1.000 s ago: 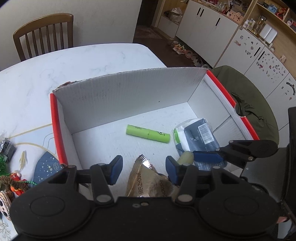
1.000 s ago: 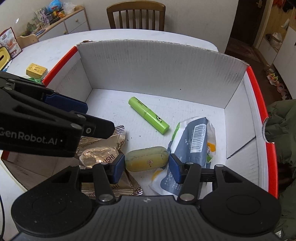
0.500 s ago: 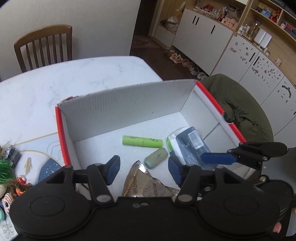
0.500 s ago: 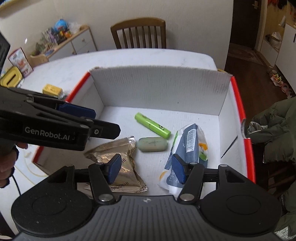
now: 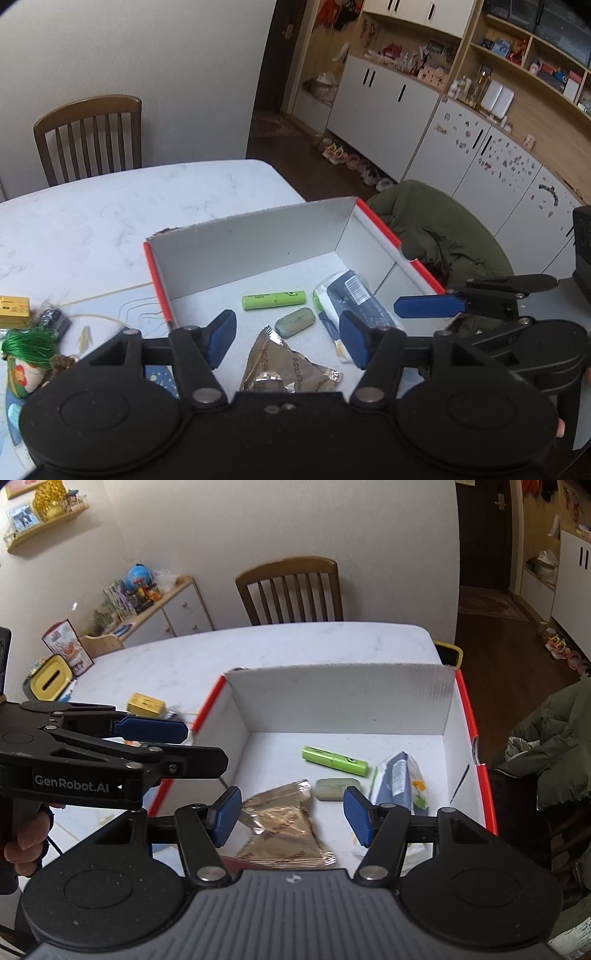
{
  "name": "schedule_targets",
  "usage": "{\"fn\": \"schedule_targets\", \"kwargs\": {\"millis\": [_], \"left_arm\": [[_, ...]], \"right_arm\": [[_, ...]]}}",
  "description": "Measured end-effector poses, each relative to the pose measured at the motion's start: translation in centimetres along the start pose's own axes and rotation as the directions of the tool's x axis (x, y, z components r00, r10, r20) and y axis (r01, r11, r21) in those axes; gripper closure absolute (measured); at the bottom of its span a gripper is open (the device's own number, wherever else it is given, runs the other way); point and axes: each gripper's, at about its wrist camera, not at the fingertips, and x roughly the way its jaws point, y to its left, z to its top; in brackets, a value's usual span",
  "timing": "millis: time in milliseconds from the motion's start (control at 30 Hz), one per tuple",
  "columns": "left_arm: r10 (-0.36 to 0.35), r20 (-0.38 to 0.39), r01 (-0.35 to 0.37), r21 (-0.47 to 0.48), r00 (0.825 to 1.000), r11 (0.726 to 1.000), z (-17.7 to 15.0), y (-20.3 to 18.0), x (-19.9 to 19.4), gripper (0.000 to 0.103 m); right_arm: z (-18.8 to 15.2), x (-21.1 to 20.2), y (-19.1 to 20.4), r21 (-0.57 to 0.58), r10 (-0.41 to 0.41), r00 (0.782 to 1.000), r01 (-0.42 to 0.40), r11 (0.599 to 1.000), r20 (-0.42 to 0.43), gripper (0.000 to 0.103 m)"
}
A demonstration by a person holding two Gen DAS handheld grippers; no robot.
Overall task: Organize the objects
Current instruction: 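Open both grippers to release the foil bag and soap bar in the box, then grasp the blue soap with the left gripper while the right grasps the doll keychain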
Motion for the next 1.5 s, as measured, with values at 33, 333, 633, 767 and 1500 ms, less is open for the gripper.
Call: {"fn": "schedule_targets", "kwargs": {"millis": [33, 333, 633, 767, 1500], "left_arm": [[-0.001, 0.008, 0.001, -0.002, 1.000, 1.000, -0.1, 0.1, -0.5, 0.039], [0.032, 0.079, -0.033, 0.008, 0.996, 0.999, -1.4, 1.7, -5.1, 0.026], [0.074, 0.106, -0.072, -0.026, 0.992, 0.997, -3.2, 5.5, -8.1, 0.016], [0.093, 0.109, -0.088, -0.057, 0.990, 0.995, -3.9, 8.1, -9.3, 0.012], [0.165, 0.056, -0.159, -0.102, 0.985, 0.982, -9.3, 22.4, -10.8, 0.001]], "right_arm": [[0.0, -0.3, 0.3, -0.004, 0.001, 1.000, -0.001, 1.000, 0.007, 0.043], [-0.6, -1.7, 3.4, -0.025, 0.029, 0.999, -0.028, 0.999, 0.042, 0.036], [-0.9, -1.8, 7.5, -0.039, 0.050, 0.997, -0.047, 0.998, 0.055, 0.029], [-1.0, -1.4, 9.8, -0.056, 0.052, 0.997, -0.049, 0.997, 0.052, 0.028], [-0.5, 6.4, 20.6, -0.034, -0.008, 1.000, 0.008, 0.999, -0.014, 0.025]]}}
